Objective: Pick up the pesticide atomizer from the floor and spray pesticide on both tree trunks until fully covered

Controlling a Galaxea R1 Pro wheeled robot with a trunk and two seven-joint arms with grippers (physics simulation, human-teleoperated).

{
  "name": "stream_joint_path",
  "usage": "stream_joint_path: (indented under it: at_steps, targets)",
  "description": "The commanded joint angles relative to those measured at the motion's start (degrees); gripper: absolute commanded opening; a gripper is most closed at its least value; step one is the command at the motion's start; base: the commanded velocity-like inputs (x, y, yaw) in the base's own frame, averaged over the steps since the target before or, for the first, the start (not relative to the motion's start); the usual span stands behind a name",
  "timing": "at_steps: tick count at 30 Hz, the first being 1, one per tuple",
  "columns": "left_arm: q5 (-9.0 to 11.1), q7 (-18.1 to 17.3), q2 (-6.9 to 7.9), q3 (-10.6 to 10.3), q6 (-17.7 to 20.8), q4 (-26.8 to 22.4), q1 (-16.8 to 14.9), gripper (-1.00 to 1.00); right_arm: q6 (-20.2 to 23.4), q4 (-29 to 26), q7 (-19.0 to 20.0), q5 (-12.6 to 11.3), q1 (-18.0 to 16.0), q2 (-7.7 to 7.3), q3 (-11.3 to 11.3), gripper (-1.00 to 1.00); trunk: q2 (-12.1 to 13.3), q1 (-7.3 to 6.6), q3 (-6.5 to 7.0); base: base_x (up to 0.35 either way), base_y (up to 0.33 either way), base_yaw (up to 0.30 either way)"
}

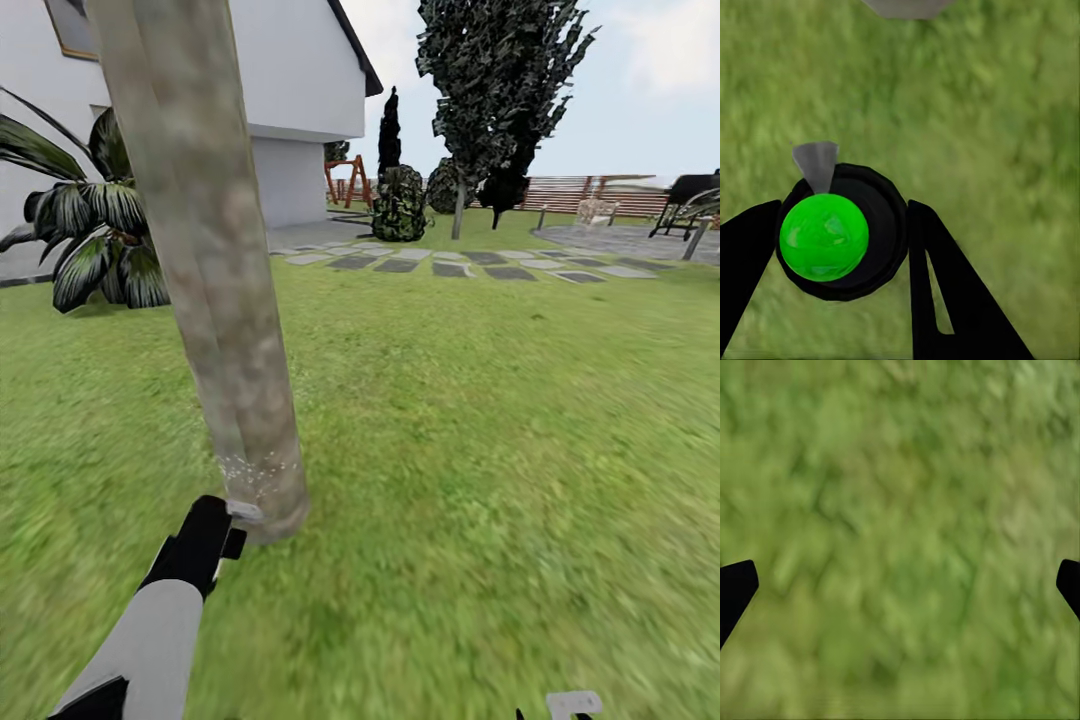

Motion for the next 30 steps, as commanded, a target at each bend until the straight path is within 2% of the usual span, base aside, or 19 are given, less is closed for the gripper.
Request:
stream_joint_path:
  at_steps: [1, 4, 7, 10, 30]
  targets:
    - [-0.6, -0.1, -0.15, 0.3, -0.7, -0.1, -0.1, -1.00, -0.2, 0.1, -0.3, 0.6, 0.0, -0.05, -0.3, 1.00, 0.0, -0.01, -0.05, 0.000, 0.000, 0.061]
    - [-0.5, -0.1, -0.19, 0.4, -1.1, 0.0, -0.1, -1.00, -0.2, 0.1, -0.3, 0.6, -0.1, -0.11, -0.3, 1.00, 0.0, -0.01, -0.05, 0.000, 0.000, 0.019]
    - [1.8, -0.1, -0.19, 0.3, -1.3, 0.0, -0.1, -1.00, -0.3, 0.1, -0.3, 0.6, -0.1, -0.30, -0.3, 1.00, 0.0, -0.01, -0.05, 0.074, -0.037, 0.003]
    - [2.3, -0.1, -0.21, 0.2, -1.3, 0.0, -0.1, -1.00, -0.3, 0.1, -0.3, 0.6, 0.0, -0.33, -0.3, 1.00, 0.0, -0.01, -0.05, 0.201, -0.147, 0.000]
    - [2.4, 0.1, -0.82, 0.1, -1.3, 0.0, -0.1, -1.00, -0.2, 0.1, -0.3, 0.6, 0.0, -0.25, -0.3, 1.00, 0.0, -0.01, -0.05, 0.221, -0.195, 0.000]
